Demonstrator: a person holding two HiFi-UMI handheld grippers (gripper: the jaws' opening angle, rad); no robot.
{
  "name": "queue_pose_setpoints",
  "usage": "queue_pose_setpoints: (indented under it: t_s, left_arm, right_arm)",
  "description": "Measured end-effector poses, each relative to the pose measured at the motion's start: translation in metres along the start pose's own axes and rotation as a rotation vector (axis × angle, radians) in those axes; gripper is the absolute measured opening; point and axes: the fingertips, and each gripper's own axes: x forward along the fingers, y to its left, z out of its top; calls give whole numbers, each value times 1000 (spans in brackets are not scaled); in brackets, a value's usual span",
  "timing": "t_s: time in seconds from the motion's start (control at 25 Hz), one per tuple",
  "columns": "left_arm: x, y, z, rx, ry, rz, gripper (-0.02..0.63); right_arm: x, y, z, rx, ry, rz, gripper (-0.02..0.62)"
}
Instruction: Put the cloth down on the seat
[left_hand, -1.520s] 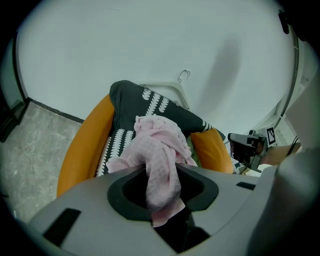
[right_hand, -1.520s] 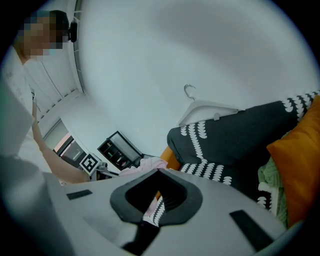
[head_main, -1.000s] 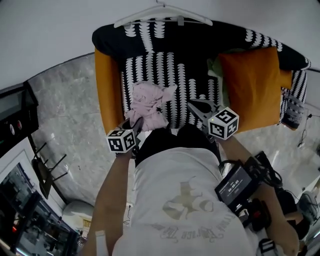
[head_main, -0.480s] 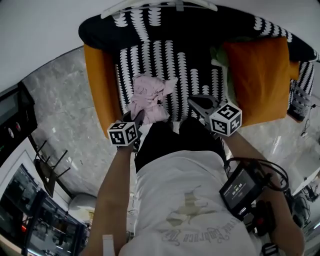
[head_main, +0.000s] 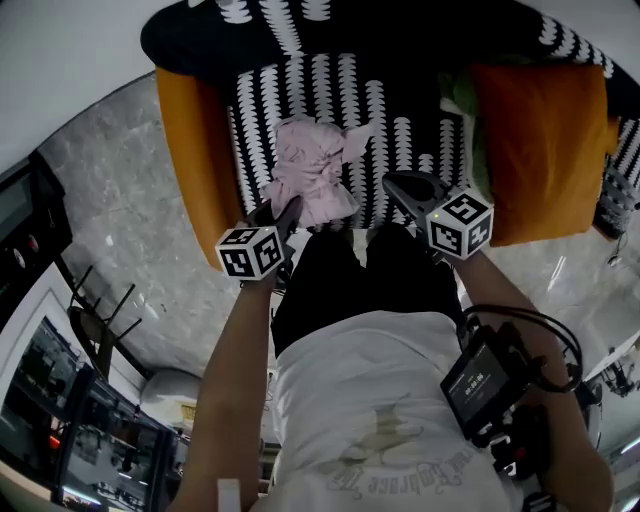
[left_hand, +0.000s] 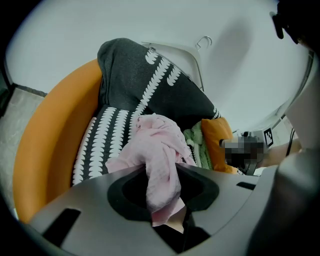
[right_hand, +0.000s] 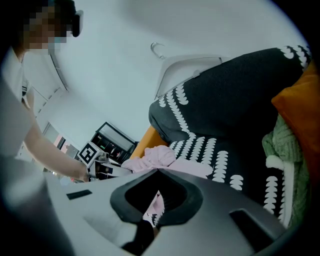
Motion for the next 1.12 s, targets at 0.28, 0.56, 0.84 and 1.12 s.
queue_pose_setpoints:
  t_s: [0.28,0.56,0.84,1.12]
  left_arm:
    - [25,-16,13,-4,-16,-7,143]
    - [65,-23,12,84,4,-45,143]
    - [94,-48,2,158,46,-88,143]
    - [108,-49,-11,204,133,-82,148]
  right_arm:
    - [-4,-23,-8,43,-19,-7,15]
    - [11,-45,-30,59,-33,-20,15]
    - [-4,-52,-49,79,-38,-43,15]
    - [-25,-47,-49,95,-38,-63,15]
